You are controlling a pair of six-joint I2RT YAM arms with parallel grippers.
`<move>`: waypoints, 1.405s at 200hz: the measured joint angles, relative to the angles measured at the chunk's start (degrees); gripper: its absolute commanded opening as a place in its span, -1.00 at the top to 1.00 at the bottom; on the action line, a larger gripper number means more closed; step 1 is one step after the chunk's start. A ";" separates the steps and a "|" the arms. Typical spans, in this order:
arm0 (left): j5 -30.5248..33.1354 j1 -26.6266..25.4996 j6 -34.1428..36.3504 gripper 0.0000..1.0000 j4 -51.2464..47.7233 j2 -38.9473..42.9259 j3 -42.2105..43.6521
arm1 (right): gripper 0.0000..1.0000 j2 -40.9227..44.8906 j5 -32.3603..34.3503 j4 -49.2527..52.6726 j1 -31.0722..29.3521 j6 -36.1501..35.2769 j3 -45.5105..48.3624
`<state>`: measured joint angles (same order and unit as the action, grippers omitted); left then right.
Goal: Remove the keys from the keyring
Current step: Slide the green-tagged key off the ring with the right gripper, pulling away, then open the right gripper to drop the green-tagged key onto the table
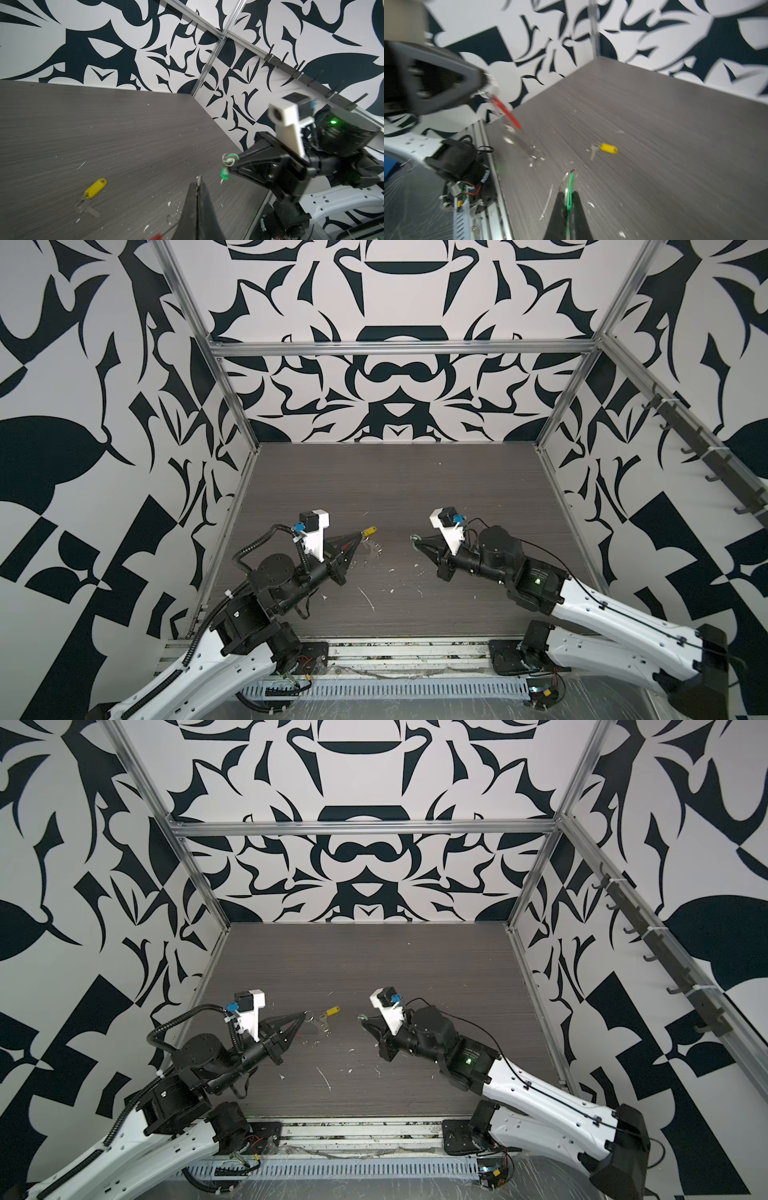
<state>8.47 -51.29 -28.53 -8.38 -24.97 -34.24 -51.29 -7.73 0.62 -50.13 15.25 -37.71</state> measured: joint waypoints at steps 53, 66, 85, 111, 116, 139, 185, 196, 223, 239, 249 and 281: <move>0.28 0.00 -0.04 1.00 0.24 0.33 0.59 | 1.00 -6.54 -1.25 1.95 7.82 9.77 10.95; 0.11 0.00 -0.13 1.00 0.31 0.17 1.22 | 1.00 -8.96 -1.22 2.36 8.20 11.34 11.52; -0.42 0.00 -0.26 1.00 0.42 -0.70 2.03 | 1.00 -11.61 -0.87 2.80 8.63 12.92 11.65; -1.27 0.00 -0.76 1.00 0.94 -2.38 2.89 | 1.00 -14.43 0.09 3.34 9.18 14.45 11.63; -1.44 0.00 -0.94 1.00 0.96 -2.73 3.04 | 1.00 -15.04 0.26 3.52 9.20 14.69 11.63; -2.40 0.00 -1.64 1.00 1.55 -4.26 3.52 | 0.96 -17.62 1.42 5.18 9.49 15.98 11.45; -4.20 0.00 -2.29 1.00 2.19 -6.36 3.52 | 0.22 -20.61 2.54 9.11 9.73 17.31 8.50; -4.48 0.00 -2.47 1.00 2.19 -6.58 3.52 | 0.12 -20.63 2.54 10.23 9.81 17.68 7.67; -4.81 0.00 -2.80 1.00 2.21 -6.60 3.52 | -0.20 -18.05 2.89 14.23 9.84 16.90 4.96; -4.85 0.00 -2.93 1.00 2.19 -6.58 3.52 | -0.20 -15.08 2.99 16.70 9.84 15.54 2.36; -4.85 0.00 -3.02 1.00 2.19 -6.54 3.52 | -0.18 -12.87 2.38 17.27 9.84 14.47 0.70; -4.83 0.00 -3.08 1.00 2.19 -6.47 3.50 | -0.22 -7.30 -4.39 16.06 9.73 11.08 -4.90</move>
<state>3.64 -51.29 -31.62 -6.20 -31.44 -30.74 -58.59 -12.12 16.69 -40.40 26.33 -42.61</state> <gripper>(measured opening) 0.046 0.598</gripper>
